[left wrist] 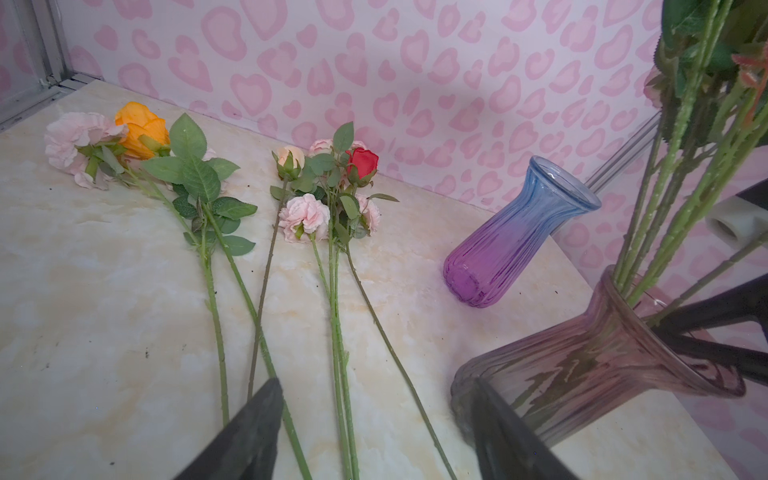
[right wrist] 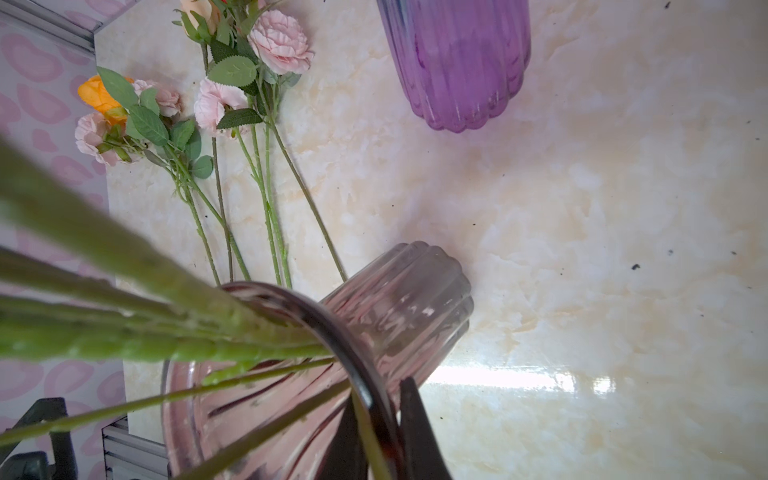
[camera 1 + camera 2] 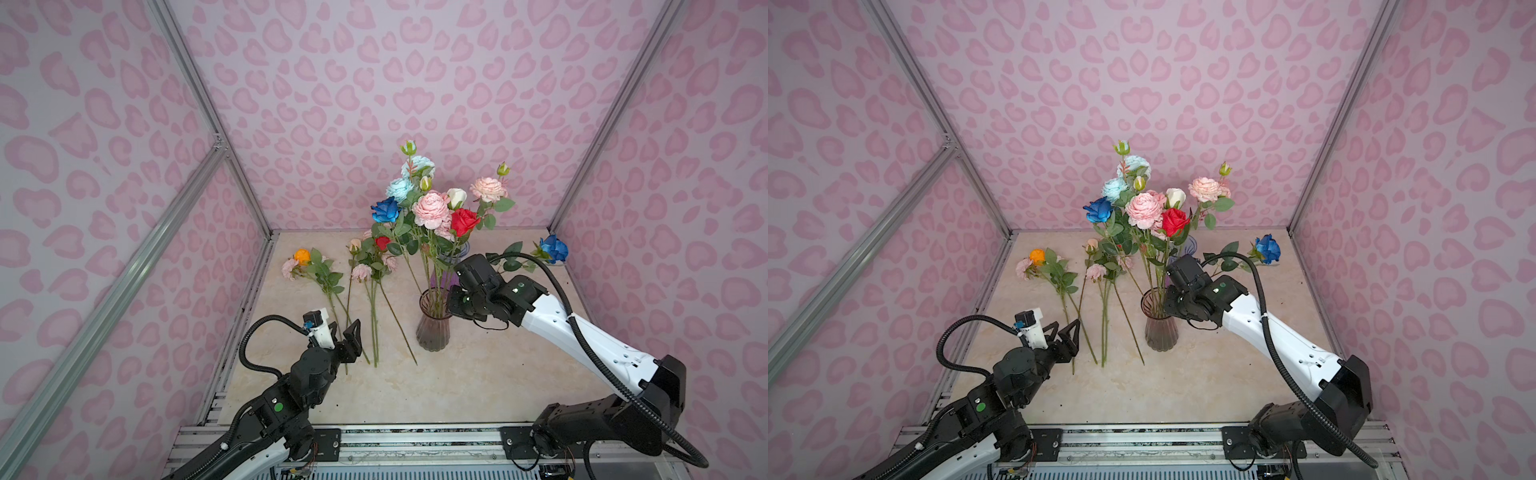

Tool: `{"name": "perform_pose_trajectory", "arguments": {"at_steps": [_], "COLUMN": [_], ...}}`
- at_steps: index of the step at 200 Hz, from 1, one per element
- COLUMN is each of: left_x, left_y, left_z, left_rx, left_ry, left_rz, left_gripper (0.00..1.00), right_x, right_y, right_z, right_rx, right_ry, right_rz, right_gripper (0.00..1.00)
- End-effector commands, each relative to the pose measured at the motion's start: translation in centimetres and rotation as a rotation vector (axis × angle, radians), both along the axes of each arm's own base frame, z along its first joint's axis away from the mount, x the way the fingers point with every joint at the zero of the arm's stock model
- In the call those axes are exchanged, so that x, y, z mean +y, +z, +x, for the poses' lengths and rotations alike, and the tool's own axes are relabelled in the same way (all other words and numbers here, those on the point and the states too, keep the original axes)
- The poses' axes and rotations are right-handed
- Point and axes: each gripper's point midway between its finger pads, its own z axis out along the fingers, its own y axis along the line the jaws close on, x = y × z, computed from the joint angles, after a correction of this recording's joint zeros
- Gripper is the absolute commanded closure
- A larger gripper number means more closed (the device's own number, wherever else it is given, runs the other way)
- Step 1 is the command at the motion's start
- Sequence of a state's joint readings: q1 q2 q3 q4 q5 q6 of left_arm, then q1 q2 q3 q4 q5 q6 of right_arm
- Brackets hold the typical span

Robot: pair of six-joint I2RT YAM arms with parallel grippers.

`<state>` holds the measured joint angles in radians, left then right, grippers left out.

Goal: Arrange the flowers into the vase
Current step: 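Slide the mauve vase of roses farther from the robot with right gripper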

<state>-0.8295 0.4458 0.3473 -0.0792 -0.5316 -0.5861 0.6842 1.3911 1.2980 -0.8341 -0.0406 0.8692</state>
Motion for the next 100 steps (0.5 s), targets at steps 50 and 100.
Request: {"name": "perform_pose_trajectory", "arguments": {"at_steps": [50, 100], "left_x": [-0.4, -1.1], "left_y": [1.3, 1.4], "left_z": [0.2, 0.5], "left_rx": [-0.026, -0.017], "left_ry": [-0.010, -0.025], "left_rz": [-0.035, -0.027], "left_gripper": [0.28, 0.28], "right_x": [-5.0, -9.7], "right_y": [0.7, 1.3], "right_z": [-0.3, 0.6], "right_rx": [-0.044, -0.134], "right_ry": [-0.089, -0.200], "right_rz": [-0.032, -0.015], "right_gripper": [1.00, 1.00]}}
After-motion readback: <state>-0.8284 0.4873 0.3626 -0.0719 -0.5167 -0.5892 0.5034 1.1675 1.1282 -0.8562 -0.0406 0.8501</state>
